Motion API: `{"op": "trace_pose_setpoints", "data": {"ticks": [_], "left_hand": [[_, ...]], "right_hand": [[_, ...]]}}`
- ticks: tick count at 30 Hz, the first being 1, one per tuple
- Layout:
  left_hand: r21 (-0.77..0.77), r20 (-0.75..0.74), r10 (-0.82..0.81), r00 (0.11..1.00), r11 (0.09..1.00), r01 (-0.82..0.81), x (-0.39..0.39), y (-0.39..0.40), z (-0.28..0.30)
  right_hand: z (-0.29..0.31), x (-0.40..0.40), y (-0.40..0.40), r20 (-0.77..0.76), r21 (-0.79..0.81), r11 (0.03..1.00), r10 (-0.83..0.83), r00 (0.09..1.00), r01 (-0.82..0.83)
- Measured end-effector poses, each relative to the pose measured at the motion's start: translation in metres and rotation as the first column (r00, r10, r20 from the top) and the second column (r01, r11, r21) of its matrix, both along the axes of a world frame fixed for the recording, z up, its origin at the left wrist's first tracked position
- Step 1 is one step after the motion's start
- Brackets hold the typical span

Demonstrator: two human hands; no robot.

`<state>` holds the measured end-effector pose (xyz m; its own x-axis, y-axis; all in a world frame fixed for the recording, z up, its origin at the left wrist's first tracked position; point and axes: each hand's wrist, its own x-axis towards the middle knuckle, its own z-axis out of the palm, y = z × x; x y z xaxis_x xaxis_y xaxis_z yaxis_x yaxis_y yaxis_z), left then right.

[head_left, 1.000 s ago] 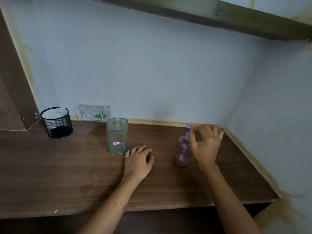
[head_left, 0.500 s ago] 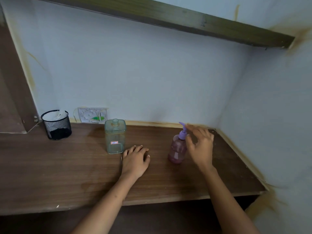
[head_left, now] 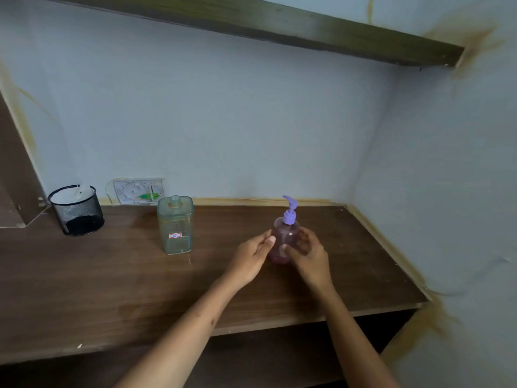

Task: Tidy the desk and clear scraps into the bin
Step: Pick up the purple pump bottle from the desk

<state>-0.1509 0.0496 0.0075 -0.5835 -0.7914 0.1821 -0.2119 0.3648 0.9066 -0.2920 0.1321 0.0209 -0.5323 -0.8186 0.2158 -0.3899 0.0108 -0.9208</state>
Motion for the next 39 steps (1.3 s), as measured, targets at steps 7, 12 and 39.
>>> {"op": "trace_pose_setpoints", "data": {"ticks": [7,12,39], "left_hand": [[0.024,0.011,0.056,0.998,0.998,-0.056,-0.034,0.009,0.021],[0.032,0.016,-0.148,0.989,0.989,0.147,-0.075,-0.008,0.029],[-0.154,0.084,-0.063,0.994,0.985,0.075,-0.053,-0.072,0.012]], "right_hand": [[0.001,-0.014,-0.01,-0.097,-0.08,0.987,-0.146,0.985,0.139],[0.008,-0.065,-0.027,-0.052,-0.082,0.955,-0.289,0.956,0.285],[-0.009,-0.171,-0.115,0.0,-0.13,0.856,-0.505,0.863,0.501]]}}
